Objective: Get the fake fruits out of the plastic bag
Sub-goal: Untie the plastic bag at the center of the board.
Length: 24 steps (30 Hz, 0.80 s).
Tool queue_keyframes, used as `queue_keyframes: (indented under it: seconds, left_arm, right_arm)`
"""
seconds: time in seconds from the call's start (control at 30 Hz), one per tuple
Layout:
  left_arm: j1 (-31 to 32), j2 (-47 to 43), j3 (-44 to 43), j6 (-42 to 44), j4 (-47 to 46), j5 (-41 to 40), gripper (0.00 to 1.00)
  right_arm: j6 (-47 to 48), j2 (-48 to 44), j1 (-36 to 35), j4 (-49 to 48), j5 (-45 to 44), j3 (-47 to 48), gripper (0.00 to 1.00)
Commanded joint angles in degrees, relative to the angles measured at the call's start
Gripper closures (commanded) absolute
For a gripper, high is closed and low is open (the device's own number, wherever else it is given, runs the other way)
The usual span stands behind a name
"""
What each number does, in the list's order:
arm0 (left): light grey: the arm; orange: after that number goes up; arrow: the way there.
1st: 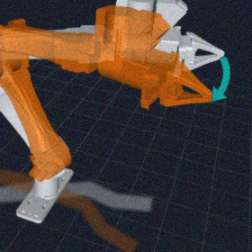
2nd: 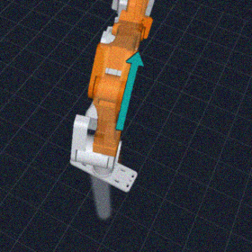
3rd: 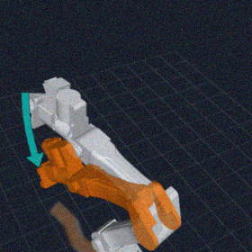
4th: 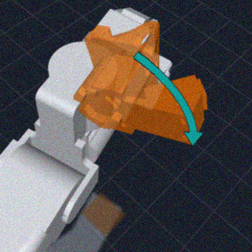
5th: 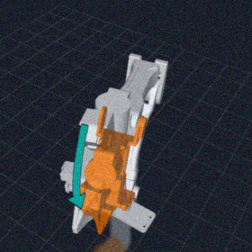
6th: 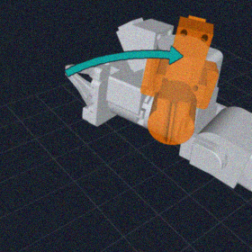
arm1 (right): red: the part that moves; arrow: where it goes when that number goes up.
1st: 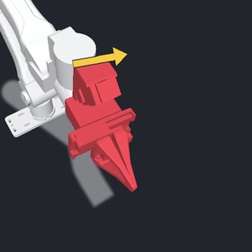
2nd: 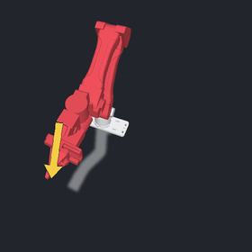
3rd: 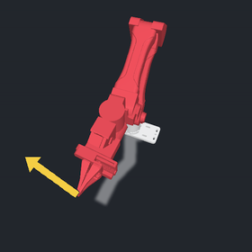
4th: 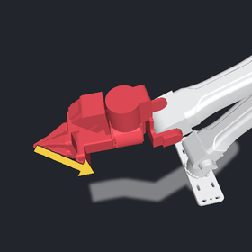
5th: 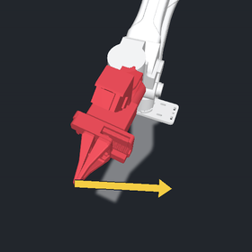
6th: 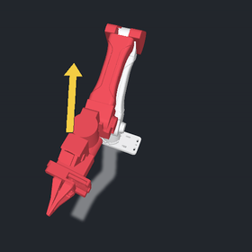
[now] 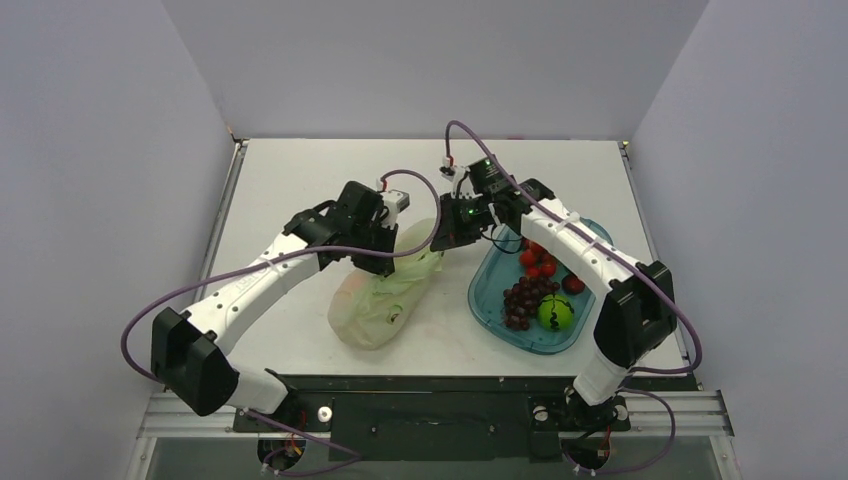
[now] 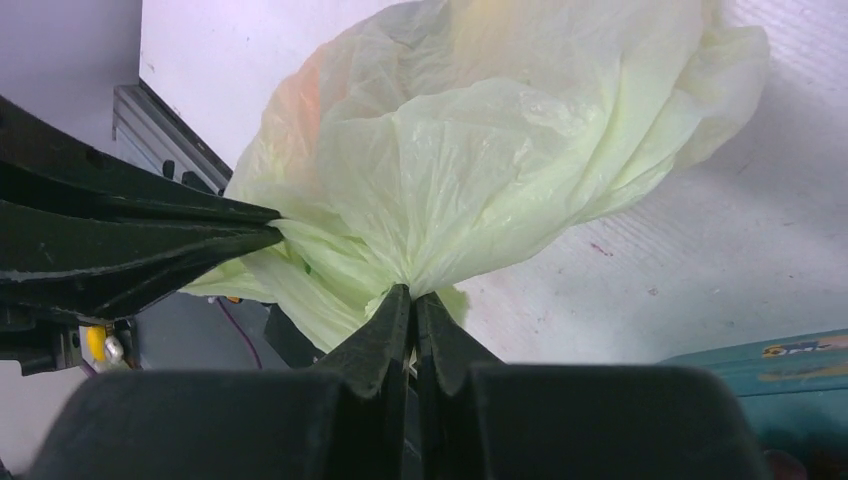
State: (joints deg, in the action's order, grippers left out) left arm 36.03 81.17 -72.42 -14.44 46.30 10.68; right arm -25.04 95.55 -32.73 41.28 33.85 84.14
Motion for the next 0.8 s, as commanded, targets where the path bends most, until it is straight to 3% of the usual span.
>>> queue_keyframes:
  seconds: [0.0, 0.13, 0.5, 0.77]
  left_arm:
    - [-0.1, -5.4, -1.9, -0.2, 3.8, -12.0, 1.00]
    - [-0.6, -12.2, -1.0, -1.9, 5.6, -22.2, 1.00]
    - [-1.1, -30.2, 2.6, -8.5, 8.4, -33.7, 1.00]
    - [-1.2, -33.3, 3.1, -8.5, 3.7, -27.5, 1.00]
  right_arm:
    - [-0.2, 0.4, 2.5, -1.1, -1.4, 3.6, 1.00]
    - [-1.8, 1.8, 5.9, -1.2, -3.3, 6.4, 1.00]
    - [-7.6, 11.0, 10.0, -2.5, -0.4, 18.5, 1.00]
    - [-13.4, 13.4, 9.9, -7.7, 3.8, 19.2, 1.00]
